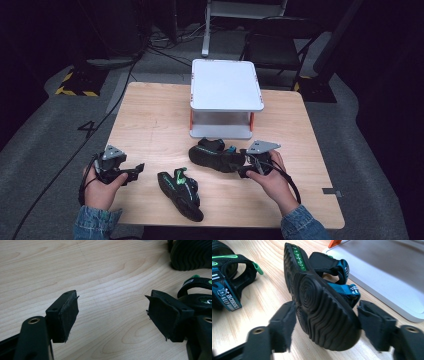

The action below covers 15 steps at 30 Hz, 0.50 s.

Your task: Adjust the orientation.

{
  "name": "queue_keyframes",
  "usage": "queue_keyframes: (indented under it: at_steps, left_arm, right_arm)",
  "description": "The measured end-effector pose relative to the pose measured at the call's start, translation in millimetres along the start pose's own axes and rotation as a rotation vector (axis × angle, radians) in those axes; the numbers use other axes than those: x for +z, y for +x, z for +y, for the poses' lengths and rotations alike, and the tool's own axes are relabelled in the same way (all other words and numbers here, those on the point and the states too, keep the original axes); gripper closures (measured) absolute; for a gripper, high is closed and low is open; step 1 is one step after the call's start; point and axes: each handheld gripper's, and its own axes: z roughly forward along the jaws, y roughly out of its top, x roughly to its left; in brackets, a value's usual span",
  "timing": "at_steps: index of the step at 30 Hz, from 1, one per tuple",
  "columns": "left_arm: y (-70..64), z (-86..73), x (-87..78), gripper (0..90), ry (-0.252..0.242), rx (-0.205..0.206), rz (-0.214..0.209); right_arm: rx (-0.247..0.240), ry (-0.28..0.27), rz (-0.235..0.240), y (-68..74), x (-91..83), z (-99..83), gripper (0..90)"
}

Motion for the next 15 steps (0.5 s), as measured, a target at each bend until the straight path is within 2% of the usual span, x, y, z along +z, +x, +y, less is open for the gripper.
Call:
queue_keyframes:
  at_steps: [4,11,12,13,14,15]
  left_arm:
    - [-1.5,1.3,-0.1,24.7,0.0,0.009,-0.005]
    - [-3.5,3.5,-1.5,24.6,-0.008,0.011,-0.02]
    - [-3.5,3.6,-1.6,24.6,-0.009,0.01,-0.021]
    - [-3.5,3.6,-1.8,24.6,-0.009,0.01,-0.02]
    - [-3.3,3.9,-1.8,24.6,-0.01,0.011,-0.023]
    - [-3.2,4.0,-1.9,24.5,-0.01,0.01,-0.025]
  right_arm:
    - [-0.029,-0.011,-0.009,5.4,-5.9,-0.7,41.3]
    - [-0.039,-0.022,0.033,16.5,-17.2,0.0,46.0]
    - [-0.039,-0.016,0.07,20.3,-20.1,0.2,49.0]
    - [-0.039,-0.016,0.07,20.3,-20.1,0.2,49.0]
    - [-0.034,-0.011,0.093,21.9,-20.9,0.1,50.0]
    - [-0.023,0.005,0.135,25.5,-20.9,-0.2,49.2]
